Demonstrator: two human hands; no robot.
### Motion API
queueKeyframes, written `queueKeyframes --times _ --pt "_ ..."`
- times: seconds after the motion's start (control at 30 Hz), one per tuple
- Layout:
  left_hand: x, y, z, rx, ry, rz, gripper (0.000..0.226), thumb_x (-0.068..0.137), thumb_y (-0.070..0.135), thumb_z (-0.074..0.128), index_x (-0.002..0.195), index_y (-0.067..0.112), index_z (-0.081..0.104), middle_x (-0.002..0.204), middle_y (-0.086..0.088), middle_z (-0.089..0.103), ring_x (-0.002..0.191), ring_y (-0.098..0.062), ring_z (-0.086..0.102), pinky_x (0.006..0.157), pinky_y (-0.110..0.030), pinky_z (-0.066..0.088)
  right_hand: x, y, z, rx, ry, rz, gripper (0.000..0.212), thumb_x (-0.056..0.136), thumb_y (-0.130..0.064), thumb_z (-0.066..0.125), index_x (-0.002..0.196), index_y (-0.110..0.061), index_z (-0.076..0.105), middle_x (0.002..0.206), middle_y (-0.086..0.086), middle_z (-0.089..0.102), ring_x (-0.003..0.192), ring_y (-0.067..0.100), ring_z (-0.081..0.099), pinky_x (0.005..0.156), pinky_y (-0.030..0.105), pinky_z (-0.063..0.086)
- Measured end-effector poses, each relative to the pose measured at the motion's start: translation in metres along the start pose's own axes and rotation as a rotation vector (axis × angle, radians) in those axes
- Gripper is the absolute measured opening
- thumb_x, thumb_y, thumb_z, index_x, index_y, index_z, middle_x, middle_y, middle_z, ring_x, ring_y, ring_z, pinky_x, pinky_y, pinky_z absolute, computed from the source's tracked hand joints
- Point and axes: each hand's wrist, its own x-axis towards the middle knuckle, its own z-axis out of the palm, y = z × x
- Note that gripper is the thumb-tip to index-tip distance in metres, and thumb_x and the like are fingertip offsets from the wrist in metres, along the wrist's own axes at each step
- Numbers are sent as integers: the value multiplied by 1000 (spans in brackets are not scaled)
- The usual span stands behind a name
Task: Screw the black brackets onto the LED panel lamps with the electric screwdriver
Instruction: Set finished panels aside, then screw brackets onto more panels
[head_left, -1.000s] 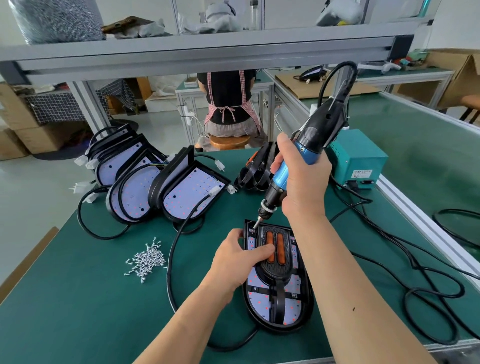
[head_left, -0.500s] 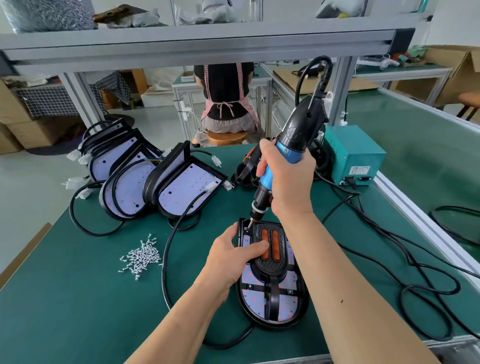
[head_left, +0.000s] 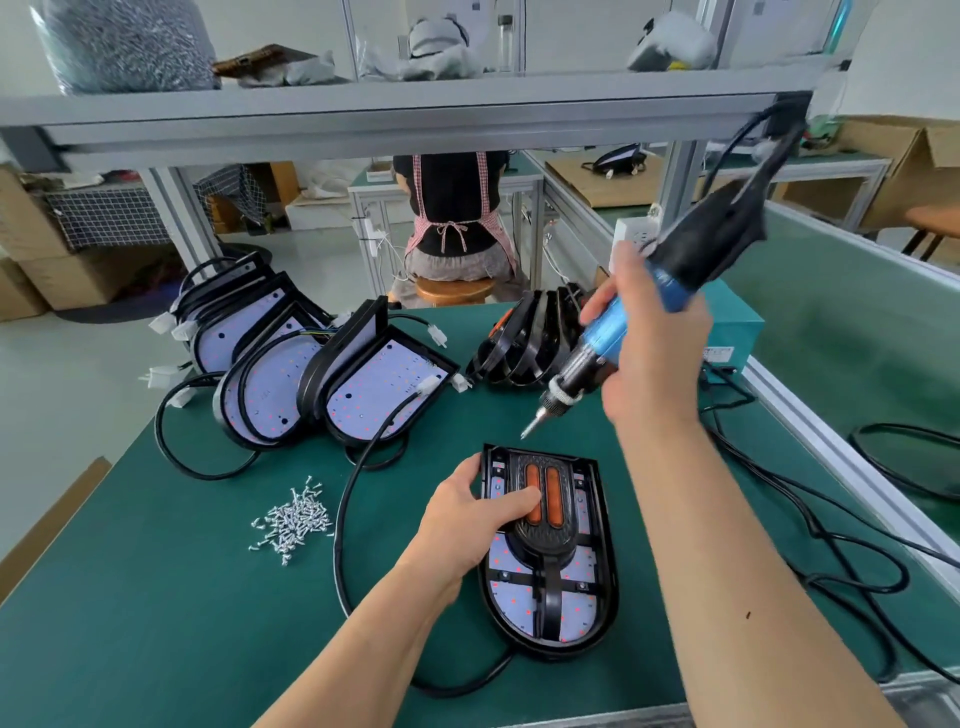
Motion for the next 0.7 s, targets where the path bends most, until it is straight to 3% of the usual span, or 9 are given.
queueKeyframes --times 0.13,0.27,0.33,0.37,0.43,0.5,0.6,0.7 --pt "-2 0 -1 48 23 -20 50 79 29 83 124 27 61 102 9 77 97 -14 74 98 -39 54 26 -28 -29 -84 156 72 29 88 -34 78 92 -13 58 66 1 60 50 13 56 51 25 50" --pt "-4 6 0 210 51 0 55 83 49 75 129 24 59 109 13 73 106 -11 68 99 -34 52 36 -7 -84 -338 238 398 25 95 -31 71 87 -12 55 79 8 56 55 19 59 54 29 49" --pt "-2 10 -4 384 177 32 62 88 60 61 137 22 54 106 12 65 110 -15 60 96 -33 46 35 11 -106 -410 272 492 23 95 -25 70 90 -11 53 87 8 56 64 23 62 59 34 51" --pt "0 14 -9 477 282 85 56 91 59 56 132 21 58 99 11 63 105 -17 60 91 -33 45 32 21 -114 -432 290 510 22 95 -22 71 94 -9 53 91 8 57 68 24 63 62 37 52" --pt "6 20 -29 699 535 218 38 95 47 54 115 17 66 100 0 65 104 -27 58 88 -37 44 26 37 -126 -512 314 505 27 93 -16 72 104 -4 50 98 13 56 75 28 61 69 41 51" --pt "12 24 -54 922 740 225 28 94 35 59 113 16 61 116 -13 59 111 -36 51 93 -44 39 19 49 -132 -670 324 458 34 89 -13 74 105 -3 46 100 16 54 78 28 55 68 37 47" --pt "15 22 -80 1133 743 35 35 90 32 64 117 15 48 116 -11 60 112 -37 49 90 -45 34 11 60 -134 -914 333 357 38 84 -14 77 103 -5 45 105 17 53 70 25 51 54 30 37" --pt "18 17 -87 1299 679 -53 31 92 32 61 109 13 44 98 -5 68 99 -30 54 81 -39 28 5 66 -132 -1092 306 302 42 83 -15 76 112 -3 47 121 18 45 95 36 54 72 41 49"
